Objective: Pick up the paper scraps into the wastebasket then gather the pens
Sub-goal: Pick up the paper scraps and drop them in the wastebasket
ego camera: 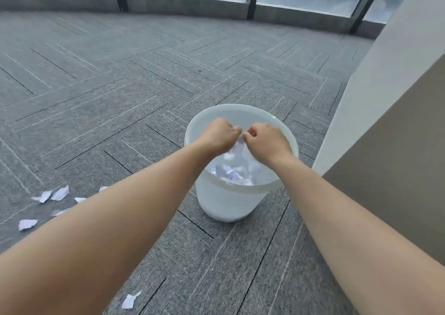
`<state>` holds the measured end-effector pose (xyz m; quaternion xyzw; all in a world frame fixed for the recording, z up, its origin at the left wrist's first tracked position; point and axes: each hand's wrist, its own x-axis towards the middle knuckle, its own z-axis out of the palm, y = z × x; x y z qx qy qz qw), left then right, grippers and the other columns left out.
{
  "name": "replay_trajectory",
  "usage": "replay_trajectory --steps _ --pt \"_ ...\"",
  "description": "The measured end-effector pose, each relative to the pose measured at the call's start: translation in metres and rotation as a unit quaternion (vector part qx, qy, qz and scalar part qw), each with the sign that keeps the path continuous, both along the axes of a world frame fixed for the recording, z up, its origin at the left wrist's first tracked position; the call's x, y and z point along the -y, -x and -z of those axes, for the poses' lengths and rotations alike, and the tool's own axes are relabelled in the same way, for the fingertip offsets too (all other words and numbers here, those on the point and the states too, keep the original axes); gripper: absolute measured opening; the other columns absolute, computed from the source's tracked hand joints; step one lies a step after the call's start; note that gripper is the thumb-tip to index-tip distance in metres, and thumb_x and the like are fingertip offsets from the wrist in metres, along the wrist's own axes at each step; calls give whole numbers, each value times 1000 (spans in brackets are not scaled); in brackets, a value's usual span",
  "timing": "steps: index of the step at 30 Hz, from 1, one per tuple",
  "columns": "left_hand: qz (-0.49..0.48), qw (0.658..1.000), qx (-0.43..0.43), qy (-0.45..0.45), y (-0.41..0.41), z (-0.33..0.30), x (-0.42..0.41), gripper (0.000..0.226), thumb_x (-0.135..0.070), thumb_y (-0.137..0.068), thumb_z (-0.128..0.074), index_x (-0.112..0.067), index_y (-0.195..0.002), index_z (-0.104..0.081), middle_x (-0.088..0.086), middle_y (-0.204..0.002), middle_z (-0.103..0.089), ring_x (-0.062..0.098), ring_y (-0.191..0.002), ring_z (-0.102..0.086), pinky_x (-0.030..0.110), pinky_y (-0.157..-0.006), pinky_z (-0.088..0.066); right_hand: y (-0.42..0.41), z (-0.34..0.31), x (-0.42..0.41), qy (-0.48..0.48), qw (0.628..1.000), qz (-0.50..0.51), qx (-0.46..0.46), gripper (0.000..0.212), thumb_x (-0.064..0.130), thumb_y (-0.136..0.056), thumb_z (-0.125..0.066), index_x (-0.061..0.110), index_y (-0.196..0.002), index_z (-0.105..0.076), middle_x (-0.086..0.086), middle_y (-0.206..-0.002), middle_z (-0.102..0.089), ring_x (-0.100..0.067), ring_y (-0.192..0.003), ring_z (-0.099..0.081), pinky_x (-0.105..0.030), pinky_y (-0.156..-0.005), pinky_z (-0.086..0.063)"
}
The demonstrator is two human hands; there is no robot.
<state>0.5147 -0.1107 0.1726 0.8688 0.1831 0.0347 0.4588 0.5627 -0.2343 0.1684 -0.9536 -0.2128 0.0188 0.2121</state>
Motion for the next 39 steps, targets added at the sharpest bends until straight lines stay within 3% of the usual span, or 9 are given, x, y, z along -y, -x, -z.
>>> replay_trajectory --steps 5,9,11,18,21,24,28,33,39 --pt "-14 997 82 2 15 -4 -14 27 -24 -87 -50 -11 -83 -73 11 -84 -73 30 -82 -65 40 -80 -53 9 -12 -9 -68 996 10 57 28 26 -91 -45 11 -71 -58 -8 -74 -62 -31 -77 -57 -33 -62 -40" --pt "-57 976 205 -40 65 -3 -53 25 -30 -85 -52 -15 -78 -71 4 -72 -70 22 -67 -64 37 -63 -52 39 -30 -45 -149 980 -56 122 27 22 -91 -50 5 -73 -61 -8 -66 -62 -28 -68 -54 -38 -62 -40" --pt "-71 971 208 -90 100 15 -80 25 -26 -91 -52 -11 -81 -69 1 -68 -65 10 -54 -53 28 -50 -40 65 -33 -74 -176 969 -113 128 26 24 -92 -52 7 -76 -64 -6 -69 -64 -25 -67 -55 -36 -64 -40" --pt "-192 967 51 -159 215 115 -175 14 -21 -91 -54 -14 -87 -65 1 -85 -62 18 -76 -58 30 -67 -44 160 27 -179 -162 947 -271 56 21 20 -92 -53 8 -78 -62 -7 -77 -65 -25 -71 -55 -36 -61 -43" --pt "-245 955 -47 -162 260 158 -212 22 -23 -90 -51 -16 -108 -62 6 -110 -58 22 -99 -56 37 -84 -46 192 85 -211 -90 952 -290 -24 17 23 -94 -50 14 -100 -62 -6 -96 -64 -26 -90 -57 -36 -72 -47" --pt "-306 931 -118 -162 297 191 -245 45 -27 -89 -53 -16 -133 -46 11 -135 -44 29 -122 -41 43 -102 -37 212 149 -235 55 949 -283 -128 51 41 -93 -51 25 -140 -37 -8 -141 -41 -30 -127 -38 -44 -99 -42" --pt "-362 917 -134 -103 327 228 -279 71 -42 -89 -55 -24 -148 -20 5 -156 -18 25 -143 -17 47 -115 -20 215 211 -260 157 951 -219 -152 97 75 -79 -47 35 -151 4 -10 -161 4 -38 -146 1 -52 -117 -11" --pt "-300 930 -158 -142 327 261 -314 97 -59 -79 -60 -30 -151 -1 2 -160 3 22 -147 -1 44 -118 -9 203 250 -293 146 965 -193 -102 113 91 -67 -35 32 -150 14 -12 -159 14 -38 -144 15 -49 -117 7" --pt "-172 947 -176 -208 288 272 -348 116 -77 -68 -54 -29 -149 13 3 -158 16 19 -146 12 37 -118 4 198 268 -328 64 959 -271 -57 96 70 -84 -46 20 -153 -1 -5 -162 0 -23 -148 9 -41 -120 4"
